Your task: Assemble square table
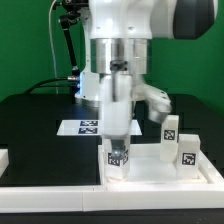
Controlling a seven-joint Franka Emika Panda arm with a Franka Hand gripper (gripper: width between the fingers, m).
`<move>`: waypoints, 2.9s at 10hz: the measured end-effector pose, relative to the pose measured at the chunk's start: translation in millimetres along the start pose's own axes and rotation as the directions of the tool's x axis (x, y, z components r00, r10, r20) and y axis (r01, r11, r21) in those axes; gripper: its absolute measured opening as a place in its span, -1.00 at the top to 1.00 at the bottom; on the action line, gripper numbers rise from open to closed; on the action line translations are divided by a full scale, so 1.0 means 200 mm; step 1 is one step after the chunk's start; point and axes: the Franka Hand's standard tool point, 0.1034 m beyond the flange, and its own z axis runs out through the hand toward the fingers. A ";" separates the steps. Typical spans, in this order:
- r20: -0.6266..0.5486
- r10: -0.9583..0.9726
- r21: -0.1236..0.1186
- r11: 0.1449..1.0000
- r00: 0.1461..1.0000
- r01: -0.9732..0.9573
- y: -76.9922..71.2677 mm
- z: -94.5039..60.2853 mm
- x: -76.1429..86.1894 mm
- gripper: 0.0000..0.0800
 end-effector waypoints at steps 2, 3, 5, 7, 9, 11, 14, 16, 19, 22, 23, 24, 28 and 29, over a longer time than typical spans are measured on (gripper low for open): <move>-0.006 -0.196 0.012 0.980 0.981 0.196 -0.01 0.00 0.00 -0.61; -0.008 -0.260 0.011 0.965 0.965 0.260 -0.01 0.00 0.01 -0.61; -0.020 -0.459 0.003 0.888 0.888 0.459 -0.01 0.00 0.01 -0.62; -0.033 -0.625 -0.015 0.781 0.780 0.625 -0.02 -0.02 0.00 -0.62; -0.034 -0.595 -0.015 0.804 0.803 0.595 -0.02 -0.01 0.01 -0.57; -0.034 -0.538 -0.013 0.843 0.842 0.538 -0.02 -0.01 0.01 -0.25; -0.031 -0.328 -0.021 0.945 0.944 0.327 0.01 0.00 0.03 0.27; 0.012 0.056 -0.051 0.997 0.998 -0.055 0.03 0.00 0.04 0.27; 0.165 0.520 -0.044 0.852 0.838 -0.521 0.07 0.01 0.05 0.27; 0.150 0.458 -0.037 0.888 0.876 -0.458 0.07 0.01 0.05 0.27; 0.101 0.265 -0.021 0.964 0.959 -0.265 0.07 0.01 0.01 -0.18; 0.093 0.079 0.001 0.997 0.993 -0.080 0.07 0.01 -0.04 -0.49; 0.084 -0.205 0.028 0.979 0.975 0.204 0.07 0.01 -0.03 -0.62; 0.074 -0.324 0.033 0.946 0.943 0.323 0.07 0.01 -0.03 -0.62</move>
Offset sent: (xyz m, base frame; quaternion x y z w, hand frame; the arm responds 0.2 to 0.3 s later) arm 0.0000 0.0000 0.0000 0.0000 0.0000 -0.1296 0.9916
